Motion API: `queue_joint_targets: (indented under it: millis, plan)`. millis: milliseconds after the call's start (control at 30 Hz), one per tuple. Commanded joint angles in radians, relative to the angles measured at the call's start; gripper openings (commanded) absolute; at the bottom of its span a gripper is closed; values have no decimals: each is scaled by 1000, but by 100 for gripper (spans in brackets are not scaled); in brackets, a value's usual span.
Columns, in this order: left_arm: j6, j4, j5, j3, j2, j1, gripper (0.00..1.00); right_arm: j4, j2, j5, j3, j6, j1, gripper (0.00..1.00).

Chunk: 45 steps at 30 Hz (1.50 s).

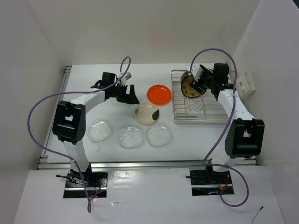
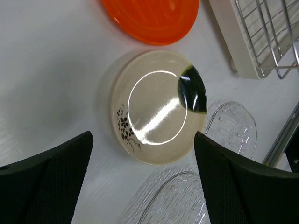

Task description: Load the plates into the dish rack

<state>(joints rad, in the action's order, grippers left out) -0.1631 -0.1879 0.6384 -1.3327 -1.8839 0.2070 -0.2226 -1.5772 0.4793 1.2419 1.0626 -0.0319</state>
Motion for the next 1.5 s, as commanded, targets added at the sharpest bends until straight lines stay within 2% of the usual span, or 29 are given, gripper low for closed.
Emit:
queue_joint_targets:
  millis: [0,167,300,467,600,1133,1233,1267,1333,1367,1467]
  plan:
    - [-29,15,35,35,-11,-4,93,17,104,160,21,-310,-8,76]
    - [-75,60,44,85,-23,-4,90,198,219,235,-88,-525,-8,74]
    - [-136,91,14,115,-43,-4,87,223,259,245,-88,-714,-8,71]
    - [-191,91,-14,124,-83,-4,83,273,292,303,-81,-840,-8,71]
    - [-239,110,-2,147,-103,-4,82,307,315,334,-91,-889,-8,71]
    - [-349,154,-35,197,-153,34,55,285,315,338,-81,-920,-8,70]
    - [-372,182,-86,219,-153,43,44,285,315,349,-81,-931,-8,70]
    - [-381,194,-95,228,-153,43,28,295,315,349,-81,-940,3,70]
    - [-381,205,-106,228,-162,43,5,295,315,358,-81,-951,12,70]
    - [-381,205,-106,228,-162,43,0,295,315,358,-81,-951,12,70]
    - [-354,223,-94,207,-162,43,0,280,295,358,-69,-951,49,70]
